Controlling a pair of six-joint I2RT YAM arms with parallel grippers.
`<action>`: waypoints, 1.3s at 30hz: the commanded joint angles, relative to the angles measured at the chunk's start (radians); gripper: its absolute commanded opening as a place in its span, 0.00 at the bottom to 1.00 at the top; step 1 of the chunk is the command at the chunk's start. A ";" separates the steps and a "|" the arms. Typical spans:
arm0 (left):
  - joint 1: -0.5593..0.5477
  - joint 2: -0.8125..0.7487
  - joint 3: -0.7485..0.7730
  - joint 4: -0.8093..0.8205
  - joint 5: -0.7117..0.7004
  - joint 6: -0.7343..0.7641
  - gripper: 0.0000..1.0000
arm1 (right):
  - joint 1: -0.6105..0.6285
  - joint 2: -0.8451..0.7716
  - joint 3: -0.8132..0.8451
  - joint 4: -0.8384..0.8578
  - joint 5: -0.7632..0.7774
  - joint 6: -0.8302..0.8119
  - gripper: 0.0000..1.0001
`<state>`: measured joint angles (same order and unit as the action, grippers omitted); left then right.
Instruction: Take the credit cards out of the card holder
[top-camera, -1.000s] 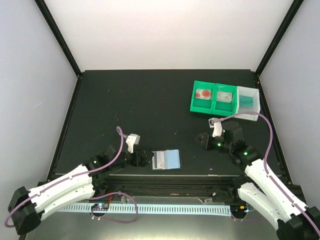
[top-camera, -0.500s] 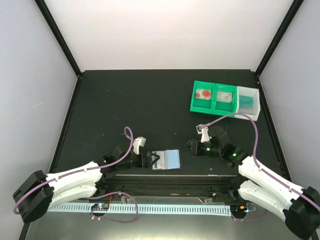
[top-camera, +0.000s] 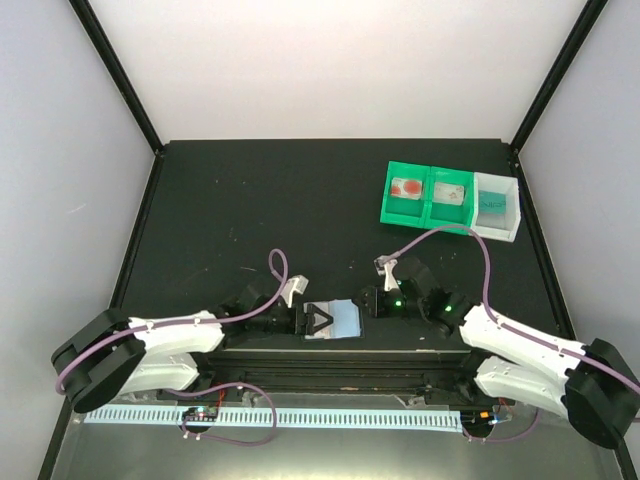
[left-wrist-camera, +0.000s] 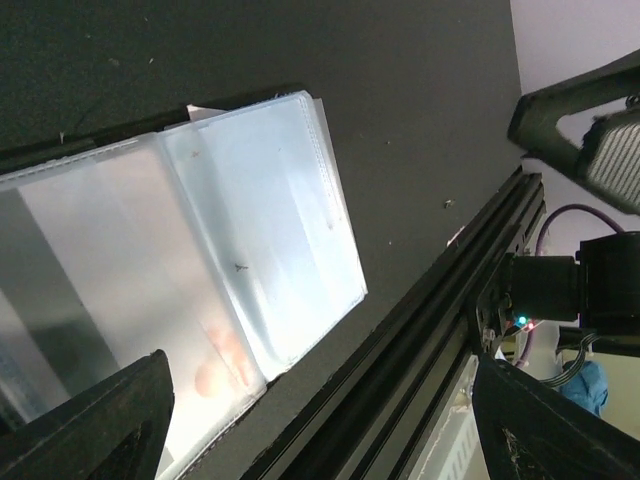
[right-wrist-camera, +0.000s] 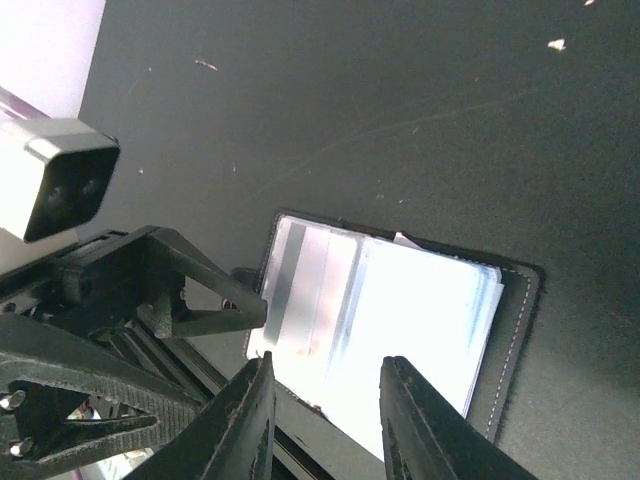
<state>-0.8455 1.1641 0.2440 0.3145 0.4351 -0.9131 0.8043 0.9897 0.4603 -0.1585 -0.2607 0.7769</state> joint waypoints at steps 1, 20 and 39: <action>-0.001 0.022 0.056 -0.040 -0.001 0.026 0.84 | 0.033 0.039 0.014 0.059 0.033 0.018 0.30; 0.007 -0.120 0.048 -0.346 -0.206 0.130 0.54 | 0.211 0.304 0.127 0.156 0.042 0.072 0.30; 0.042 -0.339 -0.001 -0.376 -0.148 0.085 0.32 | 0.226 0.508 0.218 0.126 0.088 0.031 0.26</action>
<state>-0.8124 0.8635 0.2581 -0.1123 0.2226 -0.7994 1.0245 1.4826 0.6624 -0.0307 -0.2153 0.8249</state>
